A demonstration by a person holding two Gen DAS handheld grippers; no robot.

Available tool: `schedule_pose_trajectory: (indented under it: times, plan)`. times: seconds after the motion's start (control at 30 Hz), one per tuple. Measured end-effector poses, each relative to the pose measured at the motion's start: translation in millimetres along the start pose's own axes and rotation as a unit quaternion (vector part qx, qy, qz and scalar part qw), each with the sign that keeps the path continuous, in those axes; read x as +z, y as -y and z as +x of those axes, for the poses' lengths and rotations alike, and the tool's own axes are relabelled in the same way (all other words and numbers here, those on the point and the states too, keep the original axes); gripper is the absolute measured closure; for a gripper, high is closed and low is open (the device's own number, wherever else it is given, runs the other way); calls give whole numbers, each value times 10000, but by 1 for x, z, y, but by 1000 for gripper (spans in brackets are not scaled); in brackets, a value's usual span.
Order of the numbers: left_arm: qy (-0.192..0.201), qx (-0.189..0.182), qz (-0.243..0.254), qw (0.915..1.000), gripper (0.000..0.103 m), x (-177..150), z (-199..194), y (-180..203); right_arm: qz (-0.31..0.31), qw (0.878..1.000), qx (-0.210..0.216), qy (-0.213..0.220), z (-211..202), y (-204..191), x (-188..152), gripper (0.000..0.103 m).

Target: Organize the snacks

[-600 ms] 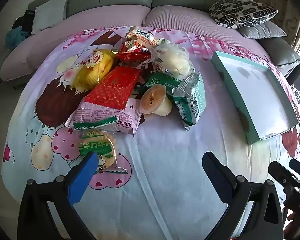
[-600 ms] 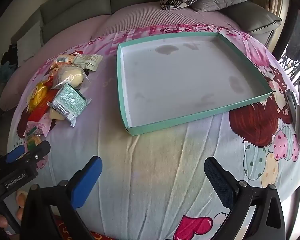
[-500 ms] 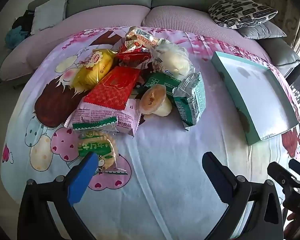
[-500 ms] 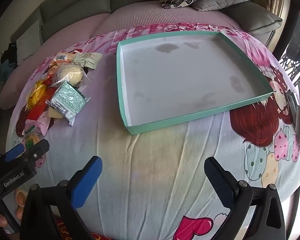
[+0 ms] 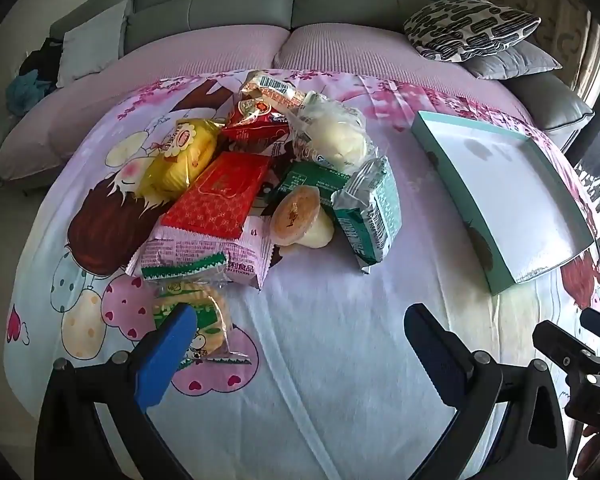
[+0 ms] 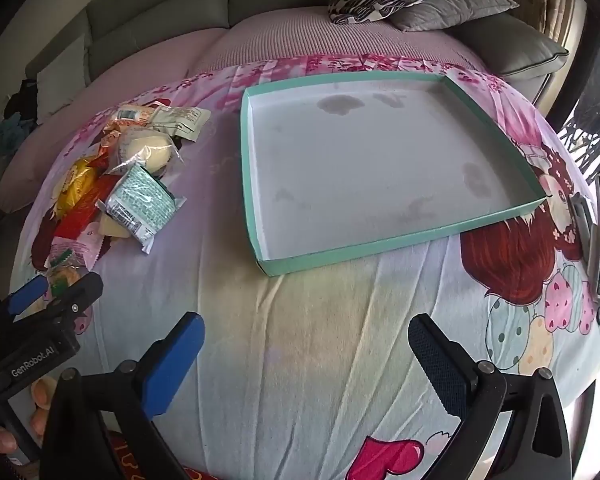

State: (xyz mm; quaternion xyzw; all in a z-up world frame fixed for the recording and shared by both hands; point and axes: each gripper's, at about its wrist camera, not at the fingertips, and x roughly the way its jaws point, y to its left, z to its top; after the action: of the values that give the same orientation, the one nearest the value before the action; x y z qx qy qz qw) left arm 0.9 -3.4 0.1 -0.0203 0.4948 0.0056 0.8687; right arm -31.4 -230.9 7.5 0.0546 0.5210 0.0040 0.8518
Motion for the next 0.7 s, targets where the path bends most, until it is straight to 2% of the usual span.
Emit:
schedule_pose_trajectory:
  times: [0.7]
  plan:
    - [251,-43,139,9996,0,2,-8,0,-160,9997,-57,166,-15,-6,3,0]
